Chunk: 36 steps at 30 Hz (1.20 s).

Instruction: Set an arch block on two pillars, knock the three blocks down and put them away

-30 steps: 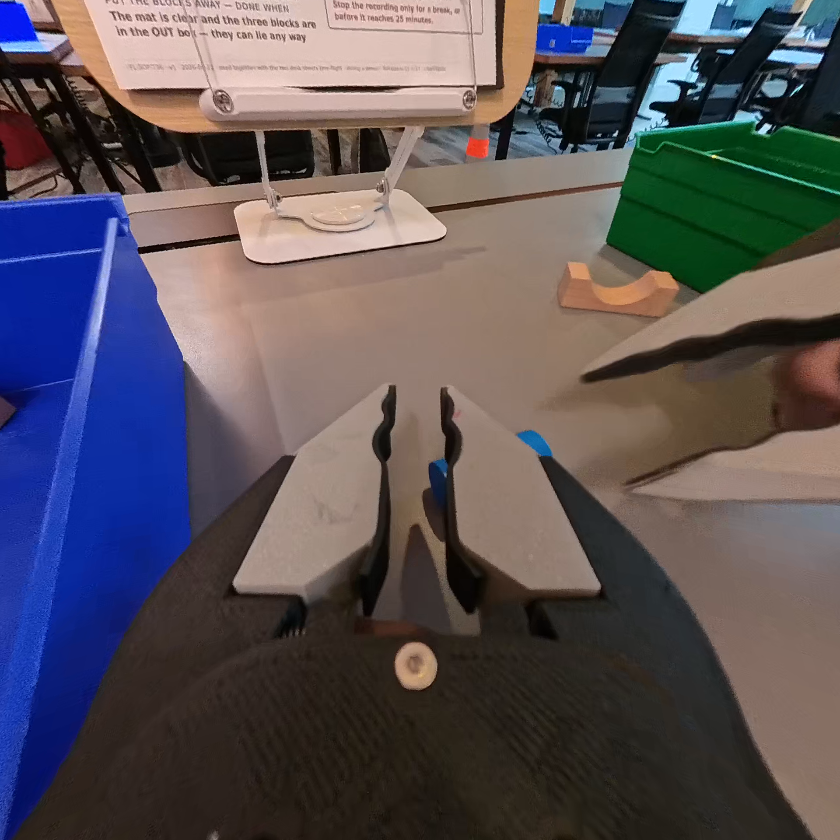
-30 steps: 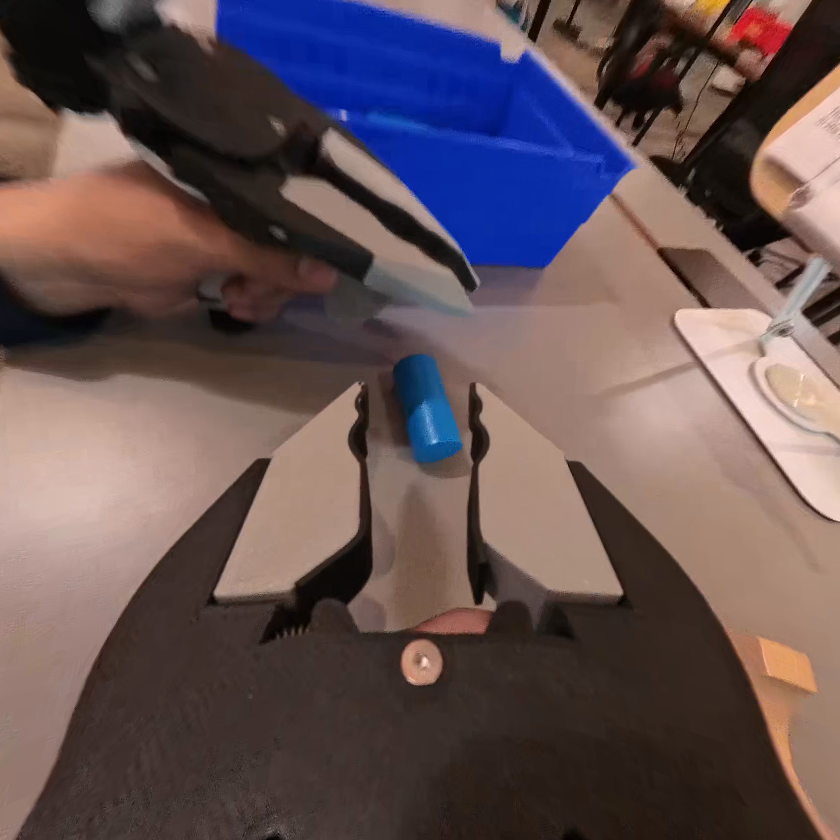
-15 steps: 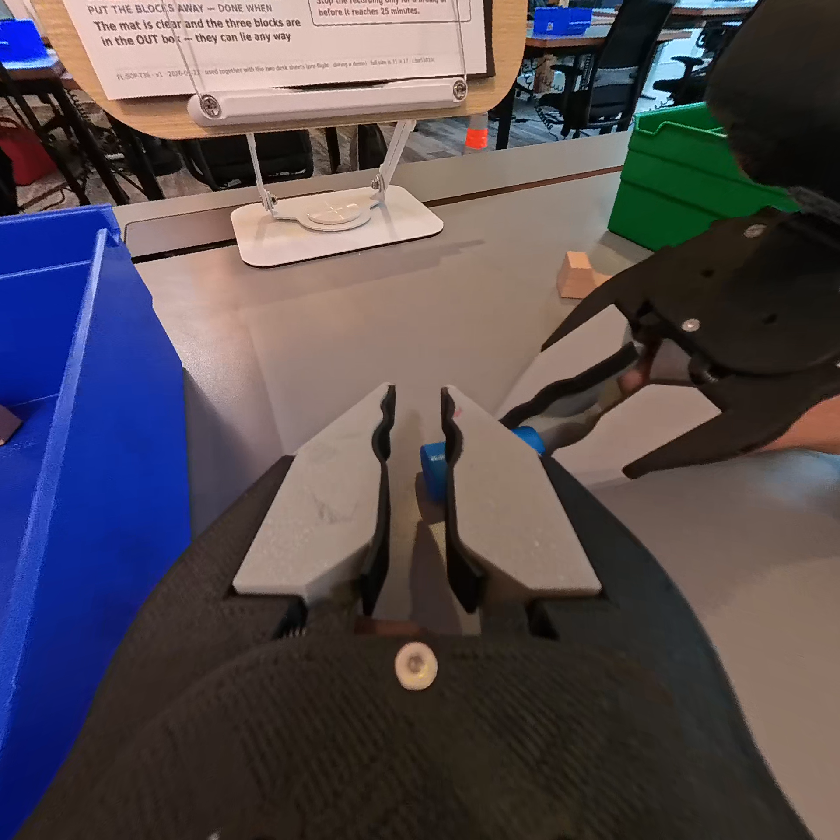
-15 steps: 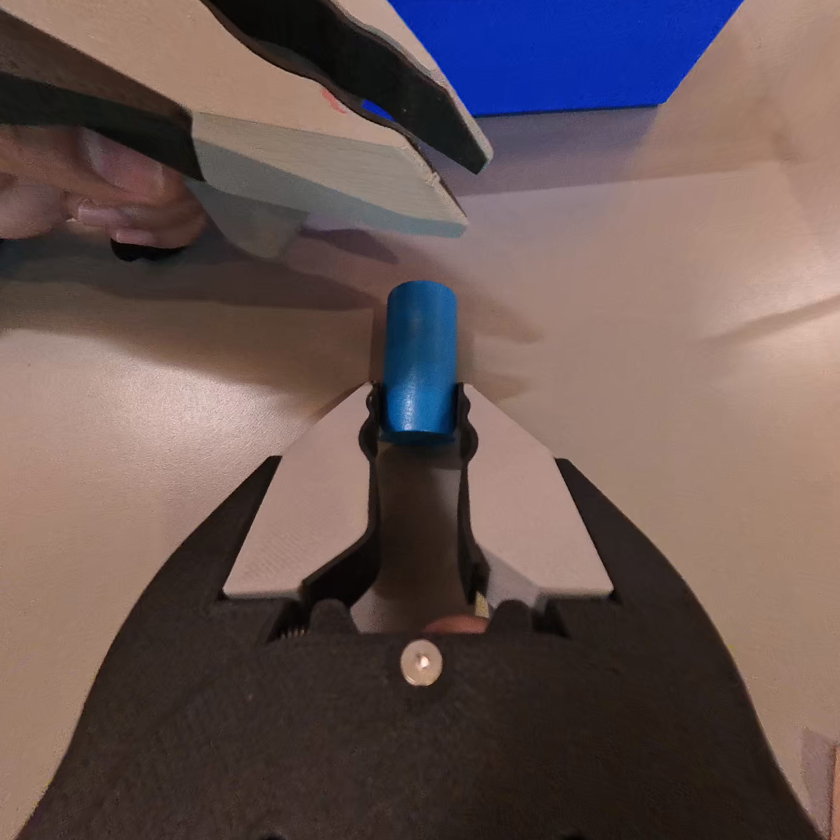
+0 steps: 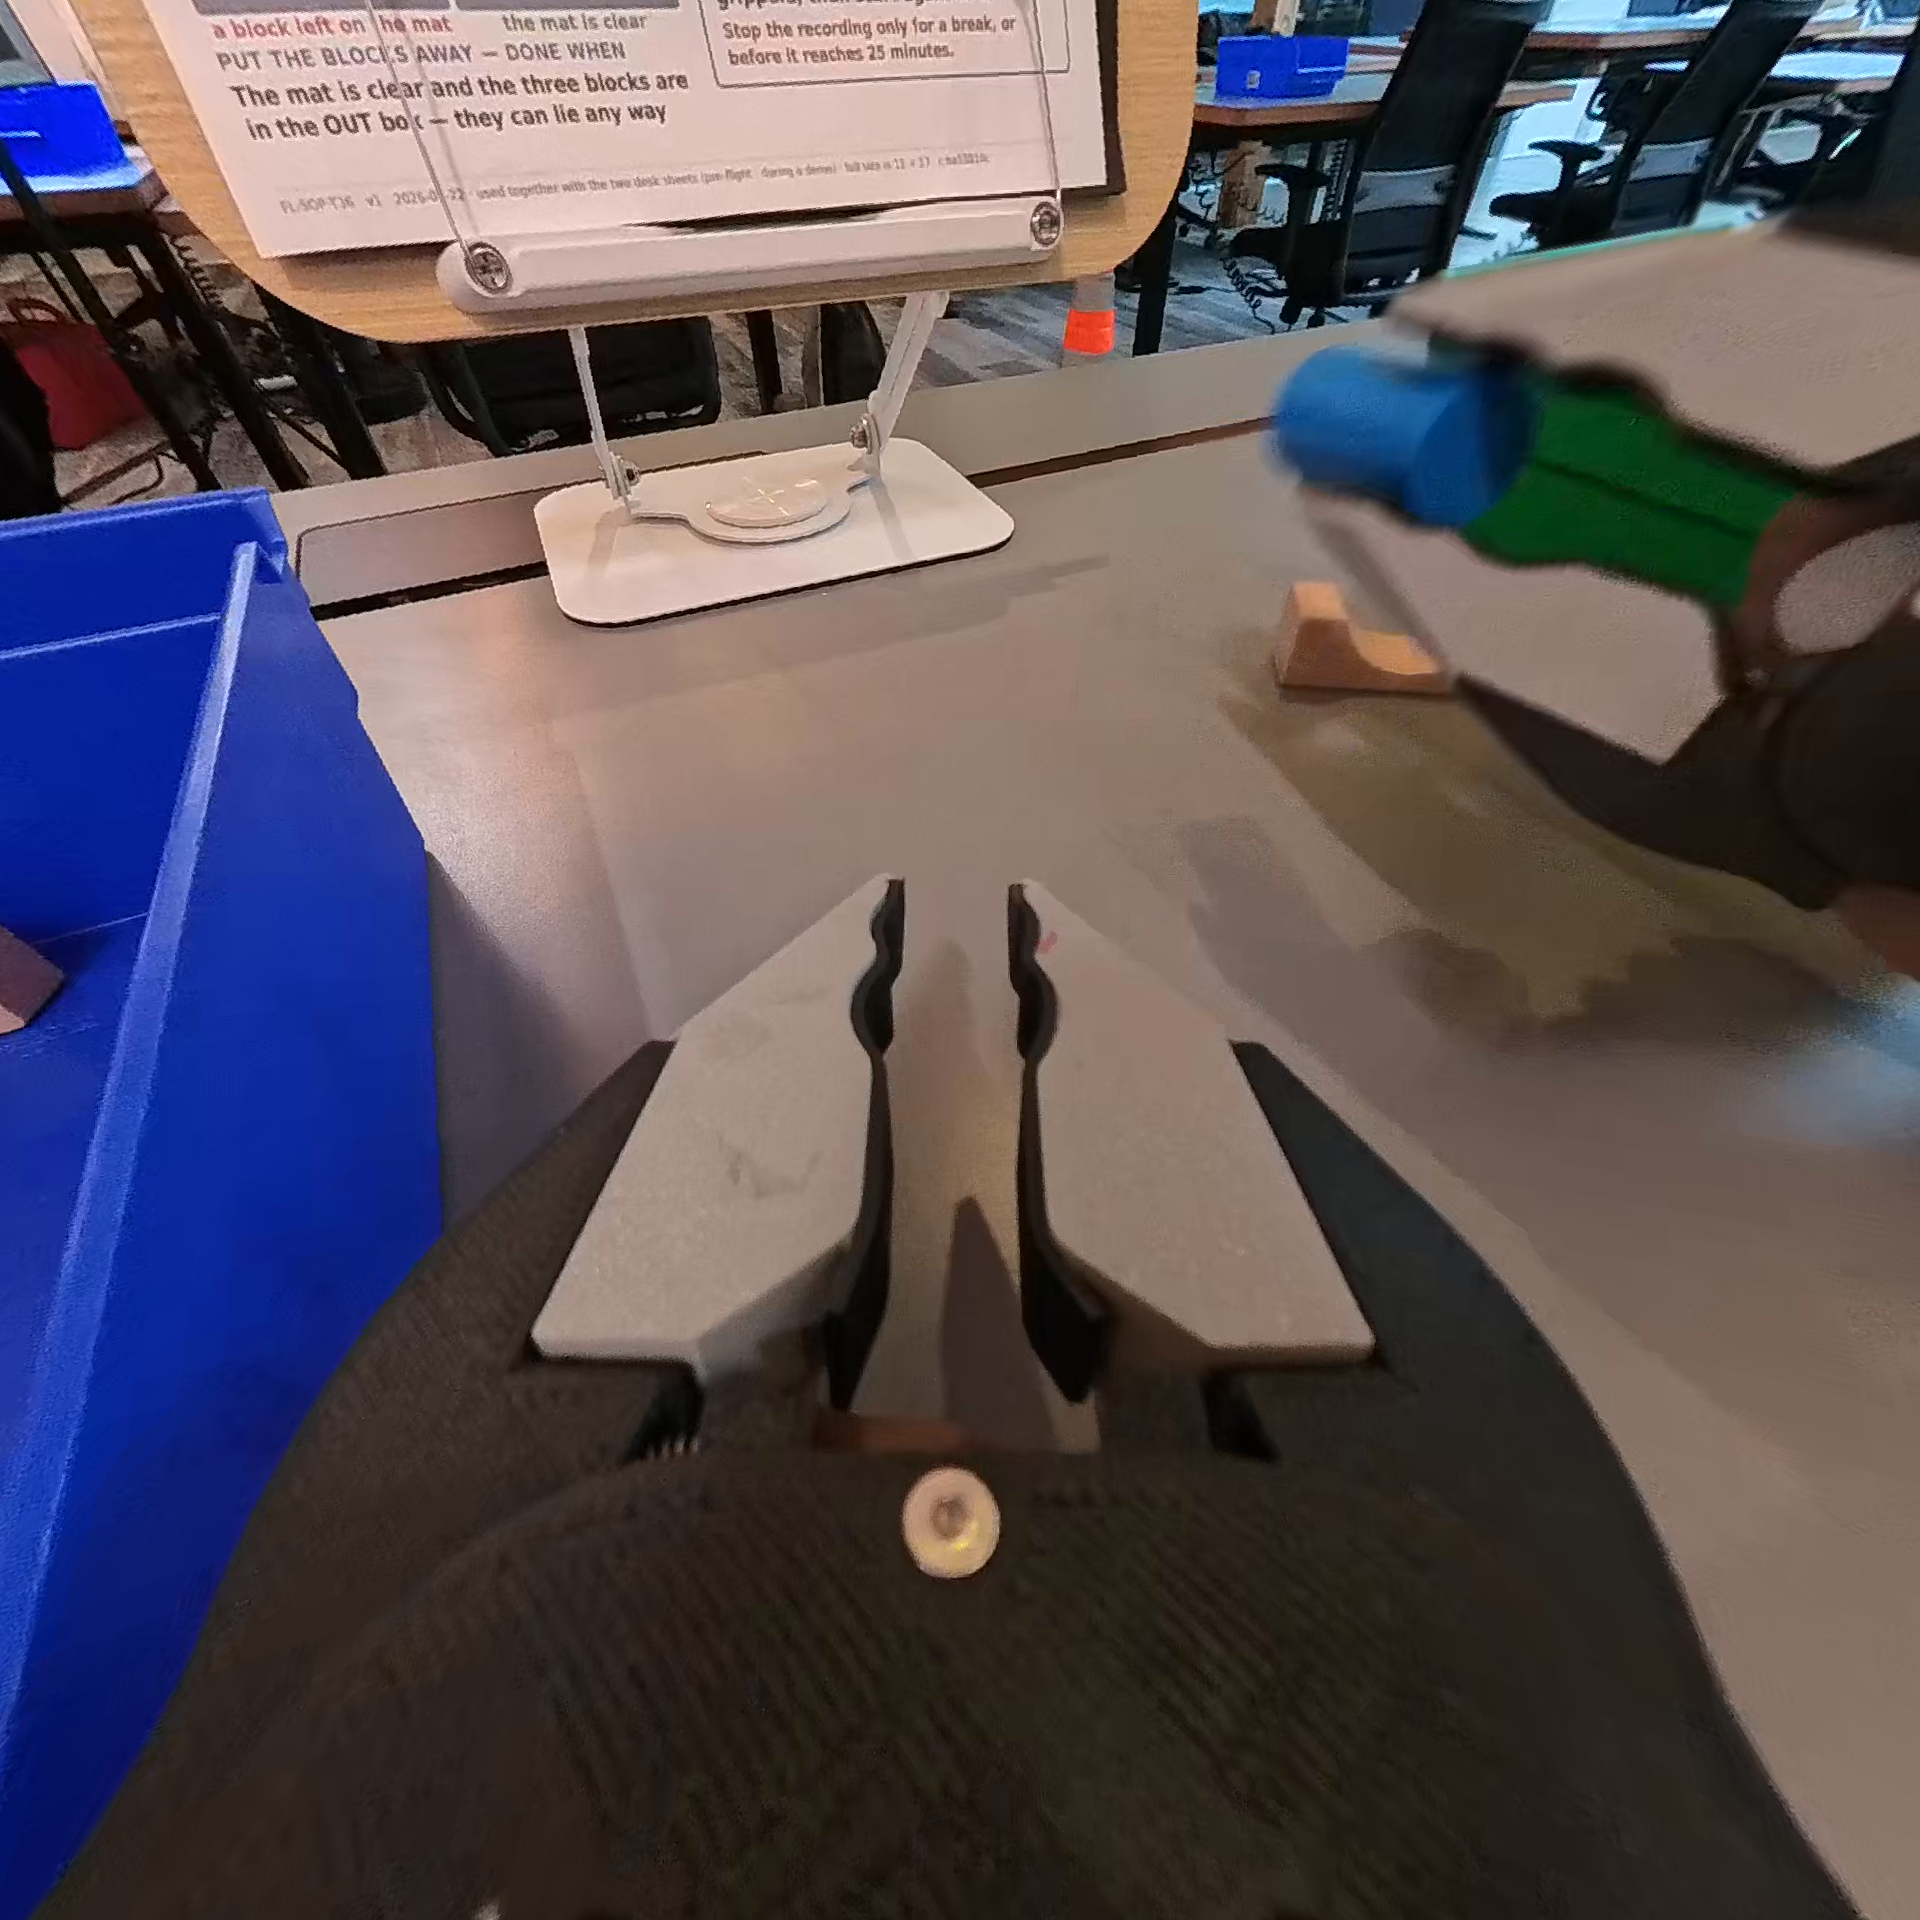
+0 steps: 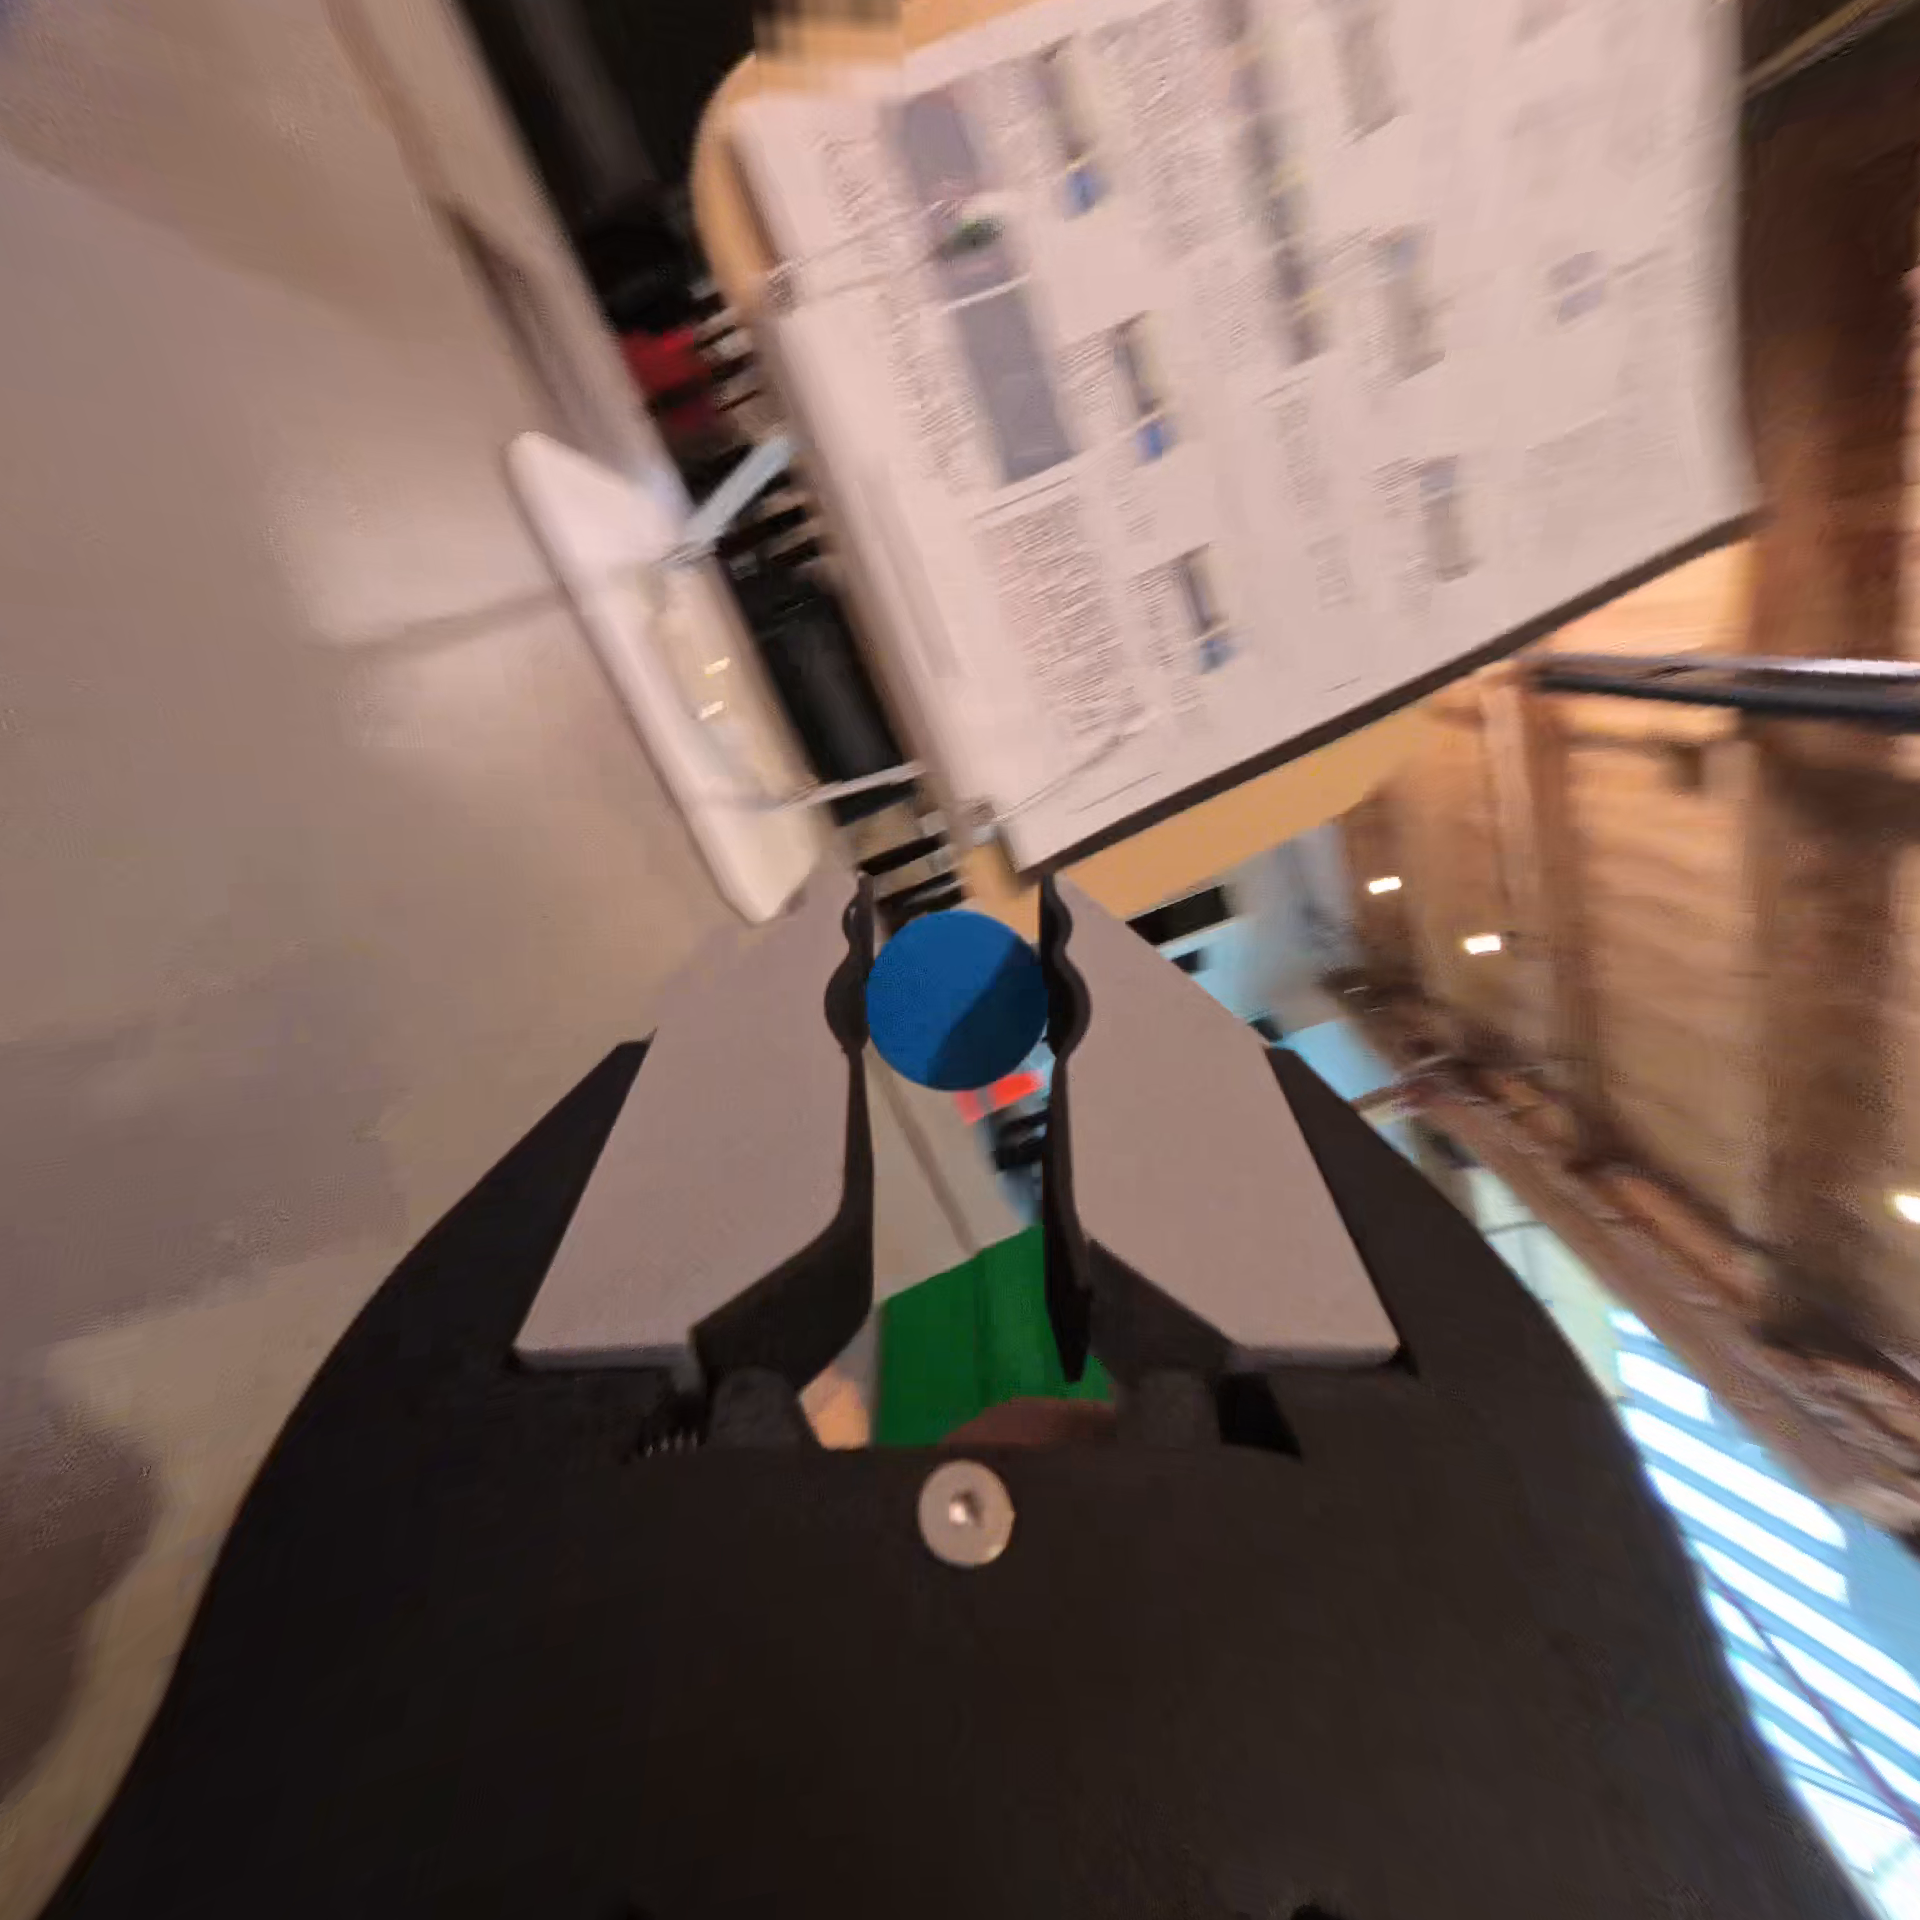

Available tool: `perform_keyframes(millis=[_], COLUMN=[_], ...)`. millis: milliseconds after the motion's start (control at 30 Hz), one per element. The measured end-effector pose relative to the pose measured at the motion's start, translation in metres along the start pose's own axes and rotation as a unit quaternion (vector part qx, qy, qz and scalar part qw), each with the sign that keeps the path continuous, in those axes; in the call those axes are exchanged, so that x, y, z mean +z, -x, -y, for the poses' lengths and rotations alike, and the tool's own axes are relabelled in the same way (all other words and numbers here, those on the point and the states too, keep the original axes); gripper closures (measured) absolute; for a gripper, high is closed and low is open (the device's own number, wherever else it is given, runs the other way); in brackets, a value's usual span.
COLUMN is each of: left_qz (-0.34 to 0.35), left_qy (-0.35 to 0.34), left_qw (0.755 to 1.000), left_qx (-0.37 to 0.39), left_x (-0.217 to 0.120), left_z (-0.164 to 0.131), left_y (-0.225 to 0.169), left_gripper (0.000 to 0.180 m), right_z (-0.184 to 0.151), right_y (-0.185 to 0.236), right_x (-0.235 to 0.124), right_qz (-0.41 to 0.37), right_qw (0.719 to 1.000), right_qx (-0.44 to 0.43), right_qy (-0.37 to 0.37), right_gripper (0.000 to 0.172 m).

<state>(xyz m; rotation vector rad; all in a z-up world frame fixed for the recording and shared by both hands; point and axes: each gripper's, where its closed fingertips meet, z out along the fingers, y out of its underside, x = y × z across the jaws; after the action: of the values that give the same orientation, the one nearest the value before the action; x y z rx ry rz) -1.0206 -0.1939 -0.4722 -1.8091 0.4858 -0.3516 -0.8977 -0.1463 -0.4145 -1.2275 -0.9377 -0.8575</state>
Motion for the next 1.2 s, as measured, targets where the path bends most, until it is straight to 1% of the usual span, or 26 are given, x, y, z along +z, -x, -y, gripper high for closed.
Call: perform_keyframes(millis=[67,100,133,167,200,233,333,367,400,500,600,633,667,700,733,767,800,867,933,967,1000,1067,1100,1133,1167,1200], left_qz=[-0.001,-0.001,-0.002,-0.002,-0.001,-0.002,-0.009,-0.009,-0.009,-0.013,-0.014,-0.014,-0.015,-0.015,-0.015,-0.015,-0.015,-0.015,-0.015,-0.014,-0.013,-0.014,-0.014,-0.016,-0.017,-0.019], left_qy=[-0.002,-0.002,-0.003,-0.003,-0.003,-0.001,0.006,0.006,0.005,0.008,0.01,0.01,0.01,0.01,0.01,0.01,0.01,0.01,0.013,0.013,0.014,0.013,0.012,0.013,0.014,0.017], left_qw=[1.0,1.0,1.0,1.0,1.0,1.0,1.0,1.0,1.0,1.0,1.0,1.0,1.0,1.0,1.0,1.0,1.0,1.0,1.0,1.0,1.0,1.0,1.0,1.0,1.0,1.0], left_qx=[-0.003,-0.004,-0.005,-0.005,-0.005,-0.004,-0.002,-0.002,-0.002,-0.004,0.001,0.003,0.003,0.004,0.004,0.005,0.005,0.005,0.005,0.006,0.007,0.005,0.003,0.001,0.0,0.001], left_x=[0.0,-0.001,-0.001,-0.001,-0.001,0.0,0.001,0.001,0.001,0.002,0.002,0.002,0.002,0.002,0.002,0.002,0.002,0.002,0.003,0.003,0.003,0.003,0.003,0.003,0.003,0.004], left_z=[0.0,0.0,0.001,0.001,0.001,0.0,-0.002,-0.002,-0.001,-0.002,-0.003,-0.003,-0.003,-0.003,-0.003,-0.003,-0.003,-0.003,-0.003,-0.003,-0.004,-0.003,-0.003,-0.003,-0.004,-0.004], left_y=[0.0,0.001,0.001,0.001,0.001,0.0,-0.002,-0.002,-0.002,-0.003,-0.004,-0.005,-0.005,-0.005,-0.005,-0.005,-0.006,-0.005,-0.005,-0.005,-0.005,-0.005,-0.005,-0.005,-0.005,-0.006], left_gripper=[0.163,0.163,0.163,0.163,0.163,0.165,0.163,0.163,0.163,0.163,0.163,0.163,0.163,0.163,0.163,0.163,0.163,0.163,0.163,0.163,0.163,0.163,0.163,0.163,0.163,0.163], right_z=[0.019,0.026,0.035,0.039,0.038,0.031,0.001,-0.007,-0.015,-0.052,-0.094,-0.1,-0.096,-0.086,-0.085,-0.091,-0.089,-0.072,-0.067,-0.064,-0.064,-0.063,-0.063,-0.065,-0.065,-0.065], right_y=[-0.019,-0.024,-0.031,-0.034,-0.034,-0.03,-0.002,0.011,0.016,-0.001,-0.009,-0.009,-0.004,0.003,0.007,0.003,-0.006,-0.027,-0.046,-0.052,-0.054,-0.056,-0.057,-0.055,-0.052,-0.048], right_x=[-0.012,-0.018,-0.027,-0.033,-0.033,-0.028,-0.008,-0.004,-0.002,0.005,0.006,0.003,-0.001,-0.007,-0.011,-0.012,-0.015,-0.028,-0.033,-0.035,-0.037,-0.044,-0.049,-0.055,-0.063,-0.072], right_qz=[-0.049,-0.064,-0.09,-0.101,-0.097,-0.076,0.028,0.083,0.12,0.138,0.149,0.165,0.199,0.244,0.267,0.256,0.241,0.224,0.203,0.203,0.209,0.224,0.232,0.243,0.259,0.274], right_qw=[0.998,0.996,0.992,0.989,0.99,0.993,0.996,0.989,0.978,0.94,0.9,0.888,0.876,0.864,0.861,0.87,0.881,0.884,0.883,0.877,0.87,0.855,0.847,0.842,0.84,0.84], right_qx=[0.005,0.003,-0.004,-0.009,-0.001,0.019,0.085,0.124,0.173,0.309,0.399,0.42,0.434,0.438,0.432,0.42,0.407,0.406,0.415,0.424,0.437,0.459,0.471,0.477,0.474,0.465], right_qy=[-0.042,-0.059,-0.089,-0.104,-0.1,-0.083,-0.022,-0.013,-0.007,0.036,0.09,0.093,0.071,0.034,0.025,0.033,0.013,-0.06,-0.085,-0.096,-0.096,-0.09,-0.089,-0.075,-0.063,-0.054], right_gripper=[0.144,0.172,0.172,0.172,0.172,0.172,0.172,0.172,0.172,0.172,0.172,0.167,0.163,0.164,0.166,0.159,0.155,0.172,0.171,0.171,0.169,0.159,0.158,0.155,0.148,0.146])
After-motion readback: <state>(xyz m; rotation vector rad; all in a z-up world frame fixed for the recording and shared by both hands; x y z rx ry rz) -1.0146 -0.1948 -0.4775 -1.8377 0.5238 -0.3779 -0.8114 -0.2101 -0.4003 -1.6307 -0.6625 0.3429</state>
